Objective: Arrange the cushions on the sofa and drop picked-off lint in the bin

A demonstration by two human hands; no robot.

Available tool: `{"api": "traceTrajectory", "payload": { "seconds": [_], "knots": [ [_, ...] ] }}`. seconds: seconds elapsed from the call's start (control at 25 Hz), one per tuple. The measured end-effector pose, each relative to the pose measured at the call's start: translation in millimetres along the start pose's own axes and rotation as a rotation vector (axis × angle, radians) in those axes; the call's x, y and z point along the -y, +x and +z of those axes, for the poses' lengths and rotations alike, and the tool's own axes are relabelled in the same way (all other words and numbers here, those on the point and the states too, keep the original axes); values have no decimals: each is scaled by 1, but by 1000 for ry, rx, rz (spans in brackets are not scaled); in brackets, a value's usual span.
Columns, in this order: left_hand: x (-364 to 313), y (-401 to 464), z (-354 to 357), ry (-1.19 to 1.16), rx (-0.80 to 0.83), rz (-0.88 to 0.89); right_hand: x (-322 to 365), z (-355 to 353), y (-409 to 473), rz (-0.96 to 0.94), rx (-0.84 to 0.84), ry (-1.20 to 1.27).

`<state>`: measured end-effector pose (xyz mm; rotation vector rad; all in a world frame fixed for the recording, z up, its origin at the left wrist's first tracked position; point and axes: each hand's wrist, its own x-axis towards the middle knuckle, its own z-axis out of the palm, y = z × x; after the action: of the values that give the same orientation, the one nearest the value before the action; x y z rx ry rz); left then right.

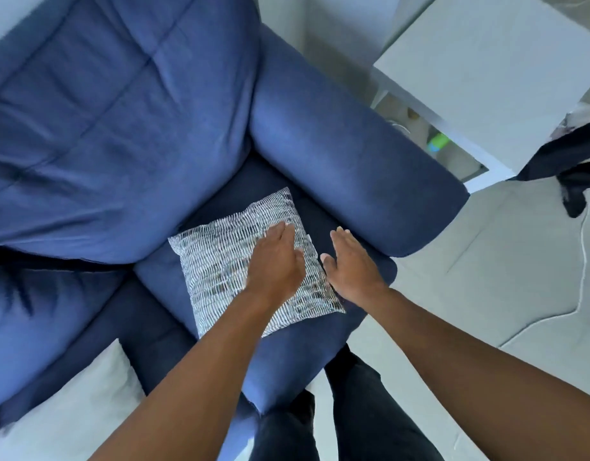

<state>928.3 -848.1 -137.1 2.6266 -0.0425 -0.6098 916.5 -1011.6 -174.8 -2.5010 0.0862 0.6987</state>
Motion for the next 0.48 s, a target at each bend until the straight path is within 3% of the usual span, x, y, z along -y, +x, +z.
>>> {"api": "traceTrajectory", "payload": {
  "seconds": [0.24,0.36,0.48],
  "knots": [
    [18,98,65,23,61,-7,-60,58,103,175,70,-30],
    [34,159,117,10,130,18,-98,98,153,239,42,-35],
    [49,218,163,-52,161,-84,-123,131,194,303,-26,9]
  ]
}}
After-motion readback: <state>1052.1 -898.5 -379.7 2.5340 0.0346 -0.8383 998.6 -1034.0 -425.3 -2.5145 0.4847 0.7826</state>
